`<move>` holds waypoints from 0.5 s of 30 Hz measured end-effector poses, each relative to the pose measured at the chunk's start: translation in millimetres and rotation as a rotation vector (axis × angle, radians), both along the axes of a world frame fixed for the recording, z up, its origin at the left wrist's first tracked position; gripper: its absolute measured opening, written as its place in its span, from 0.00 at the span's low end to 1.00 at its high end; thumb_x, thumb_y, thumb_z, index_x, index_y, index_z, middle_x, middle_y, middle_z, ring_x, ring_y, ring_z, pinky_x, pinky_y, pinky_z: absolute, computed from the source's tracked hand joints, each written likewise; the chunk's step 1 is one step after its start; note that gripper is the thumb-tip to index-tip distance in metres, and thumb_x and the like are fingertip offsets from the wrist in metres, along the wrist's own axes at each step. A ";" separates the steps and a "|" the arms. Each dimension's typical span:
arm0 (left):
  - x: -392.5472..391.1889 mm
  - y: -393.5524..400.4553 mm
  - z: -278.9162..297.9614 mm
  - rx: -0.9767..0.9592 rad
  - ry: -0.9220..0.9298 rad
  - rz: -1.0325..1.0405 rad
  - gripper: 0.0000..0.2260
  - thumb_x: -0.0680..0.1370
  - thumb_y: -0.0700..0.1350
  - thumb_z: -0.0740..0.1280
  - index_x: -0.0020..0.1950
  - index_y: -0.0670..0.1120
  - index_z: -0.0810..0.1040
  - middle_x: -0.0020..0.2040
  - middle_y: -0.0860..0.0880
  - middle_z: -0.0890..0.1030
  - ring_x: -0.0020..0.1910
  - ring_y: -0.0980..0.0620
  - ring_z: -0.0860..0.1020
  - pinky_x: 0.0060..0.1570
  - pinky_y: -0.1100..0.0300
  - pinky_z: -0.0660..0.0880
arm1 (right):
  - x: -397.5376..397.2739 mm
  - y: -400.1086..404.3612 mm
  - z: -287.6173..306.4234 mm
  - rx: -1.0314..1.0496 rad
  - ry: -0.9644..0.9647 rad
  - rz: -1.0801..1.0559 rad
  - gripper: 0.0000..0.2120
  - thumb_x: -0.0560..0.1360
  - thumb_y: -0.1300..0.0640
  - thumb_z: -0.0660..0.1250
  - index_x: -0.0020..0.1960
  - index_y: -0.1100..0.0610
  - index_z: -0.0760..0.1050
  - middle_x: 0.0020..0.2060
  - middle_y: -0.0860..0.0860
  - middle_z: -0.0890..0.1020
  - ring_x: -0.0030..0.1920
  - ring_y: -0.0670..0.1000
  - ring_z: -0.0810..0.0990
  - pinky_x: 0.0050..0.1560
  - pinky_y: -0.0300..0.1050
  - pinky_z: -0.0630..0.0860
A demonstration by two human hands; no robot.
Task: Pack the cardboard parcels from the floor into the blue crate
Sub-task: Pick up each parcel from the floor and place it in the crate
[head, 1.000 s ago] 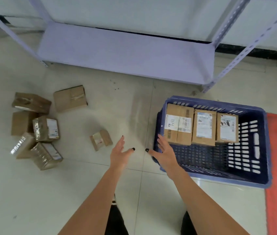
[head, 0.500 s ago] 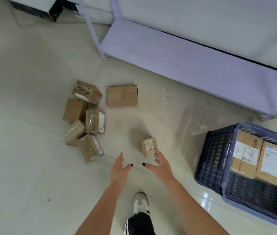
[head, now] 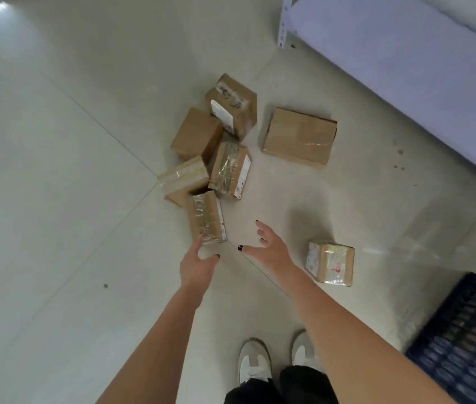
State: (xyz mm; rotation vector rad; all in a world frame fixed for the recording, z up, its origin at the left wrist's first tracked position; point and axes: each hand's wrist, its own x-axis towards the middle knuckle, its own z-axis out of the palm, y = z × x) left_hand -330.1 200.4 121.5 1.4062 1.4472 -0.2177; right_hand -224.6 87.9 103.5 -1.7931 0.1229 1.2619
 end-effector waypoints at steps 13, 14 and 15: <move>7.8 47.5 -121.8 -0.056 -0.156 0.164 0.20 0.72 0.37 0.66 0.64 0.46 0.72 0.47 0.50 0.81 0.45 0.55 0.78 0.40 0.66 0.71 | -8.9 83.5 -96.8 0.046 -0.018 0.257 0.23 0.69 0.58 0.71 0.63 0.49 0.72 0.53 0.47 0.80 0.53 0.47 0.76 0.49 0.36 0.68; 9.2 47.1 -119.3 -0.060 -0.164 0.181 0.20 0.72 0.36 0.66 0.64 0.46 0.72 0.48 0.49 0.81 0.45 0.55 0.78 0.40 0.66 0.71 | -9.2 83.6 -92.8 0.048 -0.019 0.259 0.23 0.69 0.59 0.69 0.63 0.49 0.72 0.54 0.48 0.81 0.53 0.47 0.76 0.49 0.36 0.68; 9.9 45.4 -114.0 -0.063 -0.167 0.196 0.21 0.72 0.37 0.66 0.64 0.45 0.71 0.49 0.48 0.80 0.46 0.54 0.78 0.40 0.66 0.71 | -9.4 81.8 -85.7 0.047 -0.019 0.261 0.24 0.70 0.60 0.68 0.65 0.49 0.71 0.54 0.48 0.80 0.53 0.47 0.76 0.49 0.36 0.68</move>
